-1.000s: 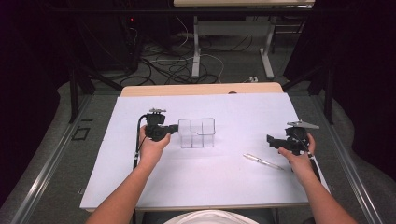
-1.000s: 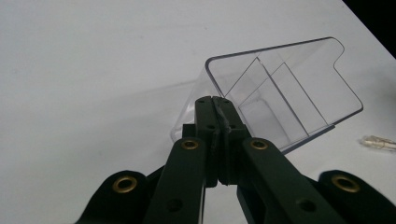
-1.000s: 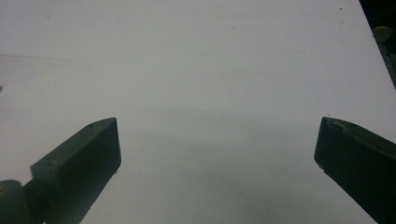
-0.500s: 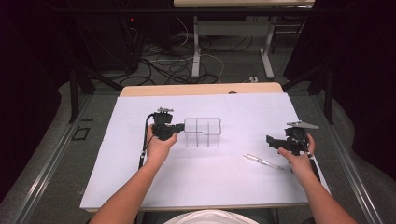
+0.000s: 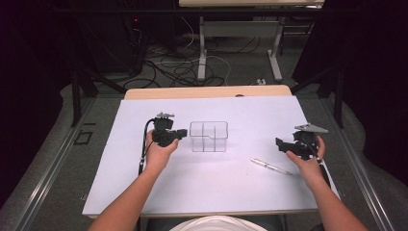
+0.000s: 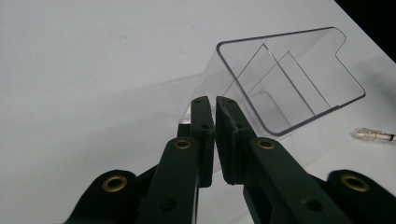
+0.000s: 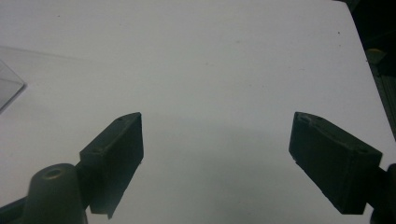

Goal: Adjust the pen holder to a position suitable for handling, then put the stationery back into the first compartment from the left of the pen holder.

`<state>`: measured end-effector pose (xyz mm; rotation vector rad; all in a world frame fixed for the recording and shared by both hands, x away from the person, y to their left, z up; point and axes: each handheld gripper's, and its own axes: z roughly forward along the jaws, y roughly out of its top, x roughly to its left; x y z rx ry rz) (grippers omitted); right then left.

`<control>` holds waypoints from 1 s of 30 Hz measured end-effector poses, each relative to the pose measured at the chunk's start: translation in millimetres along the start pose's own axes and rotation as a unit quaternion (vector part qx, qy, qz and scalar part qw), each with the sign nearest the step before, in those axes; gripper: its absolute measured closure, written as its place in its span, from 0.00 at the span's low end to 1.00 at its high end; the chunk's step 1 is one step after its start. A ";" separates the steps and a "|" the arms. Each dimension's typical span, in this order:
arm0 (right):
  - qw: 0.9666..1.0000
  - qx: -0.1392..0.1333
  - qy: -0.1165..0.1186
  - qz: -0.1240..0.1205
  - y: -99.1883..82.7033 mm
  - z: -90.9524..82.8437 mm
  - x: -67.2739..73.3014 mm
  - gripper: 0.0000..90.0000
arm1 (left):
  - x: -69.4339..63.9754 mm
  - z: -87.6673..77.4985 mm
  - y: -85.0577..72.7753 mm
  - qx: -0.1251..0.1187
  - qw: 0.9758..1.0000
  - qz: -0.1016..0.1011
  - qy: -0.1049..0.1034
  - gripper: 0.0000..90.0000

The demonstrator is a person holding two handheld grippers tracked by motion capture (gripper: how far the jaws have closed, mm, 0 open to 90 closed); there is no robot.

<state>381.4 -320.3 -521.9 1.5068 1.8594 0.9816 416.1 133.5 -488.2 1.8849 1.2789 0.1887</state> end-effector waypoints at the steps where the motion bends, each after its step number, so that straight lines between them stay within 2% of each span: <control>1: 1.000 0.000 0.000 0.000 0.0 0.0 0.0 0.20 | 0.0 0.0 0.0 0.000 1.000 0.000 0.000 0.93; 3: 1.000 -0.013 0.006 -0.014 1.2 -3.2 1.4 0.28 | 3.1 -5.6 -2.1 -0.003 1.000 0.000 -0.003 0.90; 6: 1.000 -0.016 0.014 -0.022 1.6 -5.4 1.4 0.32 | 7.6 -11.5 -4.7 -0.009 1.000 0.001 -0.010 0.86; 7: 0.999 -0.016 0.016 -0.024 1.6 -6.0 1.4 0.34 | 9.7 -14.2 -4.8 -0.003 1.000 0.002 -0.013 0.85; 9: 0.999 -0.017 0.021 -0.026 1.8 -6.3 1.6 0.36 | 12.3 -16.0 -5.6 -0.011 1.000 -0.004 -0.008 0.82; 14: 0.998 0.007 0.055 -0.018 1.9 -4.8 2.6 0.40 | 18.0 -20.5 -7.6 -0.026 1.000 -0.006 -0.001 0.73; 18: 0.997 0.007 0.058 -0.053 3.7 -5.9 7.0 0.41 | 21.6 -25.9 -9.9 -0.045 0.999 0.000 0.008 0.63; 20: 0.997 0.006 0.058 -0.056 4.5 -6.7 7.8 0.40 | 23.7 -28.2 -11.9 -0.055 0.998 0.003 0.009 0.60; 21: 0.996 -0.004 0.060 -0.072 6.9 -8.9 9.4 0.39 | 24.8 -29.1 -13.1 -0.060 0.998 0.004 0.009 0.57; 22: 0.996 -0.004 0.060 -0.072 6.9 -8.9 9.4 0.39 | 25.4 -29.9 -14.6 -0.063 0.998 0.003 0.007 0.57; 24: 0.994 -0.015 0.060 -0.093 8.2 -9.9 10.4 0.38 | 26.4 -31.5 -16.8 -0.068 0.998 0.008 0.010 0.50; 25: 0.994 -0.011 0.057 -0.097 8.2 -9.9 10.3 0.38 | 26.8 -32.6 -17.7 -0.071 0.997 0.014 0.012 0.48; 26: 0.994 -0.008 0.055 -0.094 8.0 -10.0 10.2 0.38 | 26.7 -33.0 -18.5 -0.078 0.997 0.019 0.016 0.44; 28: 0.994 -0.008 0.055 -0.092 7.7 -10.3 9.6 0.38 | 26.9 -34.7 -19.0 -0.075 0.997 0.028 0.021 0.41; 30: 0.993 -0.015 0.062 -0.101 6.0 -12.0 8.8 0.38 | 27.4 -36.5 -20.1 -0.073 0.996 0.043 0.032 0.38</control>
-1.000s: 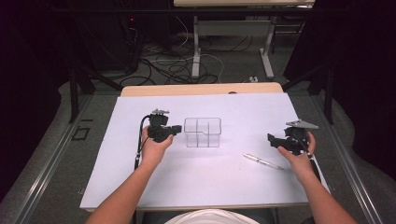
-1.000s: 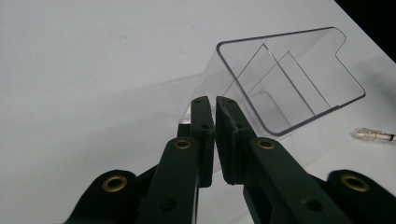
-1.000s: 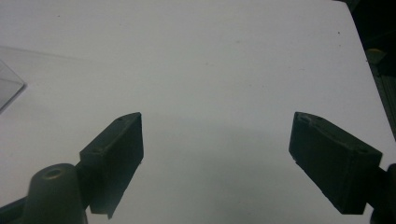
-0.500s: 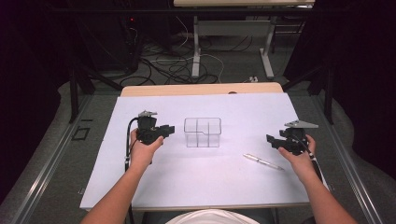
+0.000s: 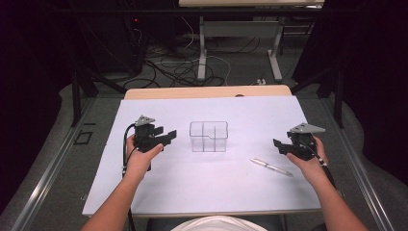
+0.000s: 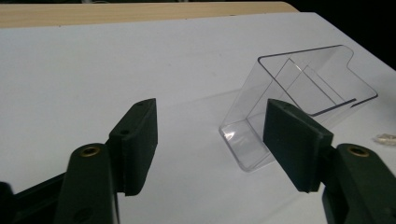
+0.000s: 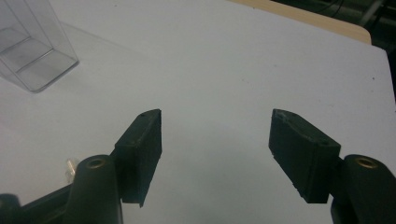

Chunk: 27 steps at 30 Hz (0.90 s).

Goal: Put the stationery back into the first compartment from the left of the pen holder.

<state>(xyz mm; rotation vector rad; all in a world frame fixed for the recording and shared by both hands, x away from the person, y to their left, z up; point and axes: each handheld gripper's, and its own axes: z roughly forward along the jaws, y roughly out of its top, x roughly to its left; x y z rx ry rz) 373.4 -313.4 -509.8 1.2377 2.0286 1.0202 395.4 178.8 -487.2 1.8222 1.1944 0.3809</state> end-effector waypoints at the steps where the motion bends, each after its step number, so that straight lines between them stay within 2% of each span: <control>1: 1.000 -0.001 0.000 -0.012 -0.3 -0.7 0.5 0.38 | 0.1 -0.2 -0.6 0.000 1.000 0.004 0.002 0.36; 3: 0.999 0.012 0.004 -0.031 0.9 -2.9 2.7 0.39 | 1.1 -1.8 -0.9 0.005 1.000 0.012 0.004 0.35; 4: 0.999 0.021 0.010 -0.041 1.8 -2.8 3.8 0.39 | 0.9 -1.8 -1.8 -0.004 1.000 0.013 0.004 0.35; 5: 0.998 0.034 0.012 -0.054 3.0 -3.7 6.9 0.39 | 1.6 -3.1 -1.7 -0.002 1.000 0.019 0.009 0.32; 7: 0.997 0.037 0.014 -0.060 3.5 -4.0 8.1 0.39 | 0.9 -4.3 -2.1 -0.008 1.000 0.017 0.019 0.31; 8: 0.997 0.040 0.016 -0.063 4.1 -4.1 9.2 0.39 | 1.5 -6.8 -1.8 -0.002 0.999 0.027 0.025 0.31; 9: 0.996 0.043 0.024 -0.068 5.0 -3.9 11.0 0.38 | 1.5 -7.0 -2.3 -0.011 0.999 0.033 0.028 0.31; 10: 0.996 0.049 0.036 -0.072 5.9 -3.0 11.9 0.36 | 1.4 -8.0 -3.0 -0.013 0.999 0.033 0.028 0.31; 13: 0.993 0.067 0.044 -0.084 7.7 -0.4 16.2 0.33 | 3.3 -9.7 -6.5 -0.013 0.999 0.020 0.026 0.30; 16: 0.991 0.088 0.047 -0.089 10.0 2.5 19.9 0.31 | 6.3 -11.3 -10.6 -0.014 1.000 0.007 0.021 0.19; 18: 0.986 0.113 0.060 -0.106 12.9 3.4 20.4 0.26 | 6.9 -12.4 -13.6 -0.014 1.000 0.008 0.025 0.17; 19: 0.986 0.117 0.059 -0.108 14.2 3.9 21.8 0.26 | 8.0 -13.2 -14.6 -0.011 1.000 0.014 0.025 0.16; 20: 0.984 0.121 0.059 -0.113 15.3 4.2 22.8 0.25 | 8.2 -13.2 -15.9 -0.014 1.000 0.007 0.019 0.13; 22: 0.980 0.134 0.065 -0.132 17.3 4.7 23.1 0.21 | 9.7 -14.1 -17.8 -0.012 1.000 0.013 0.014 0.06; 23: 0.979 0.140 0.068 -0.133 18.4 4.6 23.8 0.20 | 9.7 -14.6 -18.5 -0.012 1.000 0.013 0.012 0.04; 24: 0.976 0.149 0.074 -0.139 19.7 4.0 23.2 0.20 | 10.5 -15.0 -19.0 -0.013 1.000 0.018 0.012 0.03; 25: 0.974 0.155 0.079 -0.146 21.2 3.7 23.0 0.20 | 10.2 -15.2 -19.5 -0.014 1.000 0.013 0.013 0.02; 27: 0.970 0.174 0.084 -0.148 24.4 1.3 23.5 0.19 | 11.7 -15.6 -20.4 -0.012 1.000 0.017 0.013 0.00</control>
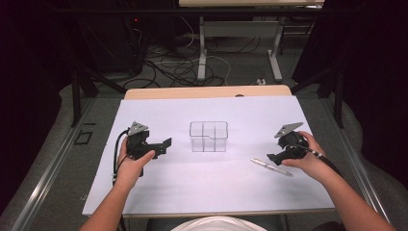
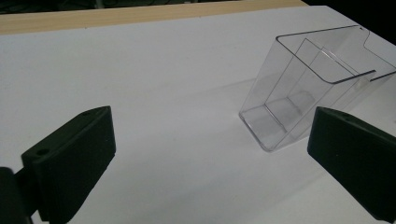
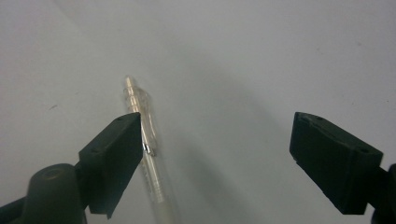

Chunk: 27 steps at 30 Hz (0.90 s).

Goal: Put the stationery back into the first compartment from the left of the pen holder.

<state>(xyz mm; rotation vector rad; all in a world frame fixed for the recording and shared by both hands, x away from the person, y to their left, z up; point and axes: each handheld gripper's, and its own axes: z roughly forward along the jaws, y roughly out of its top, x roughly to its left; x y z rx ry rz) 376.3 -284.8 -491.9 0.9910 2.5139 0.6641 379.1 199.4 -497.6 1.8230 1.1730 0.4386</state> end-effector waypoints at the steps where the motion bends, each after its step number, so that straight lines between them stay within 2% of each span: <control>1: 1.000 0.006 0.003 -0.006 1.4 -1.5 0.0 0.19 | -0.4 1.1 -1.0 -0.005 1.000 -0.005 0.005 0.00; 3: 0.999 0.020 0.011 -0.026 4.1 -4.9 -0.3 0.23 | 0.7 1.1 -1.3 0.000 1.000 -0.008 0.006 0.00; 4: 0.999 0.030 0.015 -0.026 5.5 -6.7 1.6 0.25 | 0.7 1.4 -1.4 -0.001 1.000 -0.009 0.007 0.00; 5: 0.998 0.040 0.008 -0.044 7.2 -9.1 0.7 0.26 | 0.5 1.5 -1.2 -0.002 1.000 -0.009 0.006 0.00; 6: 0.998 0.030 0.012 -0.053 7.2 -7.5 1.1 0.28 | 0.4 1.4 -1.0 -0.004 1.000 -0.009 0.003 0.00; 7: 0.997 0.051 0.016 -0.061 8.9 -10.4 1.3 0.30 | 0.1 1.1 -0.7 -0.003 1.000 -0.008 0.003 0.00; 12: 0.990 0.087 0.034 -0.102 9.1 -8.7 5.7 0.42 | 0.5 2.5 -1.8 -0.002 1.000 -0.010 0.002 0.00; 14: 0.988 0.101 0.046 -0.105 6.7 -6.2 8.2 0.43 | 0.7 3.4 -2.4 0.000 1.000 -0.010 0.001 0.00; 15: 0.988 0.101 0.048 -0.104 4.9 -4.0 9.5 0.44 | 0.9 3.5 -2.7 0.002 1.000 -0.006 0.001 0.00; 16: 0.986 0.112 0.057 -0.110 4.2 -2.9 9.8 0.46 | 0.5 4.2 -3.0 0.002 1.000 -0.008 -0.002 0.00; 18: 0.983 0.123 0.066 -0.115 0.6 1.0 13.4 0.48 | -0.2 5.2 -3.6 0.003 1.000 -0.007 0.000 0.00; 19: 0.981 0.129 0.067 -0.128 -1.0 3.3 14.8 0.49 | -0.4 5.3 -3.7 0.006 1.000 -0.005 0.000 0.00; 20: 0.975 0.158 0.068 -0.139 -0.8 2.8 16.4 0.49 | -0.6 5.7 -3.9 0.006 1.000 -0.004 -0.001 0.00; 22: 0.973 0.165 0.058 -0.153 -4.9 6.4 20.2 0.49 | -0.6 5.6 -3.8 0.008 1.000 -0.004 -0.003 0.00; 23: 0.968 0.179 0.059 -0.166 -4.9 6.7 19.3 0.49 | -0.8 5.7 -3.8 0.007 1.000 -0.005 -0.001 0.00; 24: 0.968 0.181 0.047 -0.169 -5.8 6.7 20.1 0.49 | -0.8 5.8 -4.0 0.006 1.000 -0.004 -0.002 0.00; 25: 0.970 0.174 0.040 -0.167 -7.0 7.3 20.6 0.50 | -0.6 5.6 -3.9 0.008 1.000 -0.004 -0.002 0.00; 26: 0.970 0.173 0.040 -0.164 -7.2 7.2 20.6 0.53 | -0.8 5.8 -4.0 0.006 1.000 -0.004 0.001 0.00; 27: 0.971 0.172 0.050 -0.156 -7.4 7.1 21.0 0.58 | -0.6 5.6 -4.0 0.006 1.000 -0.004 0.001 0.01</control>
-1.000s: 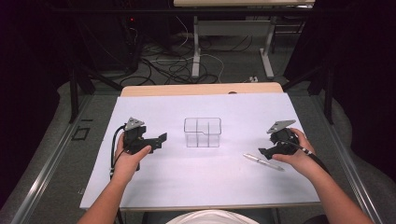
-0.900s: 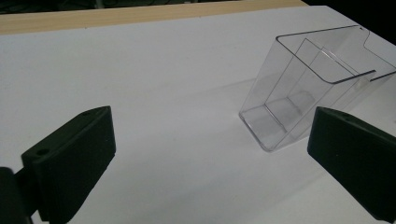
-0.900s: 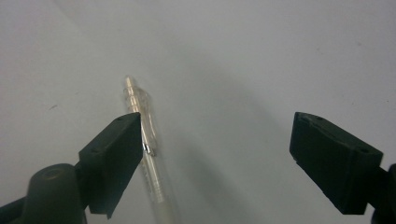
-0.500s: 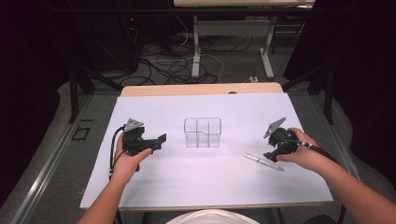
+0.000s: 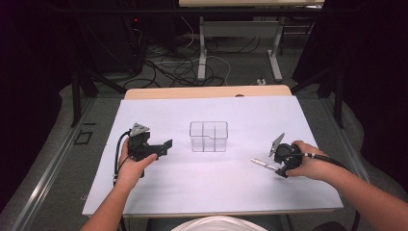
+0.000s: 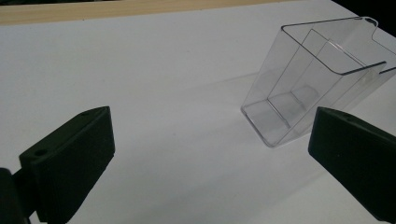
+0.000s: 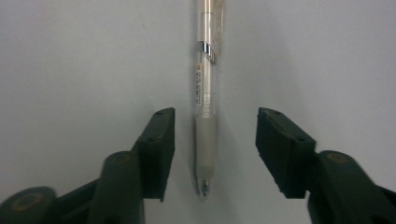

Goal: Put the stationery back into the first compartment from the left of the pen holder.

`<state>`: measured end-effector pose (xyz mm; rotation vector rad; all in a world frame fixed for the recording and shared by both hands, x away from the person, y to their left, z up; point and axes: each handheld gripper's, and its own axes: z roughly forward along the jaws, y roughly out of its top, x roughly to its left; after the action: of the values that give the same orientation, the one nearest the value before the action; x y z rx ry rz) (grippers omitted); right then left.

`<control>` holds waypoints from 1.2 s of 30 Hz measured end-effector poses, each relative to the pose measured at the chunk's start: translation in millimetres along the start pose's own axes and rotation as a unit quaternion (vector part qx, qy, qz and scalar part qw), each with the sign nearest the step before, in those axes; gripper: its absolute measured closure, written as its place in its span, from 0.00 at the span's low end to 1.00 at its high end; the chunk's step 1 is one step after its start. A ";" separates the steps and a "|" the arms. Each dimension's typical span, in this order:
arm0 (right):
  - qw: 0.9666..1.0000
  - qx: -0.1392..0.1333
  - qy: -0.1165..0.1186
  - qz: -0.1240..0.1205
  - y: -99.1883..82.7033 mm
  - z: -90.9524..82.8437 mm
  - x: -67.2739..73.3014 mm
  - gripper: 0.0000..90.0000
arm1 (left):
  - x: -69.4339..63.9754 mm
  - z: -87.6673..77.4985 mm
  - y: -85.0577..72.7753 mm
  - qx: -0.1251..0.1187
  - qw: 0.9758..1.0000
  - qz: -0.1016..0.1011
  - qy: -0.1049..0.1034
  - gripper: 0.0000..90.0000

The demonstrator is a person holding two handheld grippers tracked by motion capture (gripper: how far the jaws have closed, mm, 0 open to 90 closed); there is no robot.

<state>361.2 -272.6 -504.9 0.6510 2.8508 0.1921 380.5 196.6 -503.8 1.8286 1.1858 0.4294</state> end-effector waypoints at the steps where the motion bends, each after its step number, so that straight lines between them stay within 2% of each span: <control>1: 1.000 -0.007 0.008 0.000 -0.6 0.9 -0.3 0.60 | 0.0 -0.1 0.0 0.000 1.000 0.000 0.000 0.01; 2: 1.000 -0.015 0.016 0.003 -1.2 2.4 -0.8 0.62 | 0.0 -0.1 0.1 0.000 1.000 0.000 0.000 0.01; 7: 1.000 0.003 0.005 0.001 -2.6 4.1 -3.9 0.68 | -0.1 0.6 -0.3 -0.001 1.000 0.000 0.003 0.01; 8: 1.000 -0.004 0.024 0.006 -3.6 6.0 -4.5 0.69 | 0.1 0.5 -0.1 0.001 1.000 0.001 0.001 0.01; 9: 1.000 0.008 0.004 -0.007 -3.8 5.7 -5.8 0.71 | 0.1 0.5 -0.1 0.003 1.000 0.001 0.000 0.01; 10: 1.000 0.003 0.003 -0.002 -4.4 7.3 -5.3 0.72 | 0.0 0.6 -0.1 0.003 1.000 0.001 0.000 0.01; 11: 1.000 0.007 0.014 -0.002 -4.4 7.9 -6.0 0.72 | -0.2 1.0 -0.4 0.001 1.000 0.001 0.001 0.01; 15: 1.000 0.012 0.016 -0.007 -4.4 10.2 -4.8 0.76 | -0.1 1.2 -0.7 0.003 1.000 0.002 0.002 0.01; 16: 1.000 0.003 0.027 0.000 -4.7 11.8 -3.7 0.77 | -0.2 1.2 -0.7 0.003 1.000 0.002 0.001 0.01; 17: 1.000 0.011 0.023 -0.003 -4.7 11.9 -3.8 0.78 | -0.3 1.3 -0.7 0.003 1.000 0.002 0.001 0.01; 18: 1.000 0.001 0.022 -0.004 -5.5 14.1 -3.7 0.78 | -0.4 1.4 -0.8 0.003 1.000 0.002 0.002 0.01; 19: 1.000 0.014 0.018 -0.007 -4.9 13.3 -3.6 0.79 | -0.3 1.4 -0.8 0.003 1.000 0.002 0.001 0.01; 23: 0.999 0.023 0.018 -0.012 -5.2 16.5 -2.9 0.82 | 0.3 1.4 -0.8 0.004 1.000 0.005 0.002 0.01; 24: 0.999 0.004 0.033 -0.003 -6.4 19.6 -2.9 0.83 | 0.3 1.5 -0.9 0.003 1.000 0.005 0.003 0.01; 25: 1.000 0.008 0.026 -0.009 -5.8 19.0 -3.4 0.84 | 0.3 1.5 -0.9 0.004 1.000 0.005 0.003 0.01; 26: 0.999 0.023 0.023 -0.009 -4.6 16.5 -3.1 0.84 | 0.4 1.5 -0.9 0.004 1.000 0.004 0.003 0.01; 27: 1.000 0.010 0.025 -0.006 -5.3 18.5 -2.9 0.86 | 0.4 1.6 -0.9 0.004 1.000 0.004 0.003 0.01; 28: 1.000 0.023 0.015 -0.009 -4.3 17.0 -2.5 0.87 | 0.4 1.7 -1.0 0.003 1.000 0.004 0.003 0.01; 29: 0.999 0.031 0.021 -0.012 -3.4 16.1 -2.9 0.87 | 0.2 1.7 -1.0 0.004 1.000 0.004 0.002 0.01; 30: 1.000 0.022 0.018 -0.011 -3.4 17.6 -2.7 0.88 | 0.1 1.8 -1.1 0.004 1.000 0.003 0.002 0.01; 31: 0.999 0.034 0.024 -0.008 -2.4 16.5 -3.5 0.88 | -0.3 2.0 -1.2 0.004 1.000 0.001 0.001 0.01; 32: 0.999 0.027 0.036 0.004 -2.3 17.1 -2.9 0.88 | -0.2 2.3 -1.2 0.002 1.000 0.002 0.000 0.01; 33: 0.999 0.036 0.026 -0.004 -2.1 16.6 -4.0 0.88 | -0.3 2.4 -1.3 0.002 1.000 0.002 0.001 0.01; 34: 0.999 0.026 0.024 -0.001 -2.7 18.0 -3.5 0.88 | -0.3 2.6 -1.4 -0.001 1.000 0.005 0.004 0.01; 36: 0.999 0.025 0.024 0.002 -2.9 18.1 -3.4 0.88 | -0.5 2.9 -1.5 -0.003 1.000 0.004 0.005 0.01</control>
<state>367.3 -275.3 -522.3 0.6701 2.9093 0.1408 381.4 195.0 -506.5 1.8290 1.1835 0.4461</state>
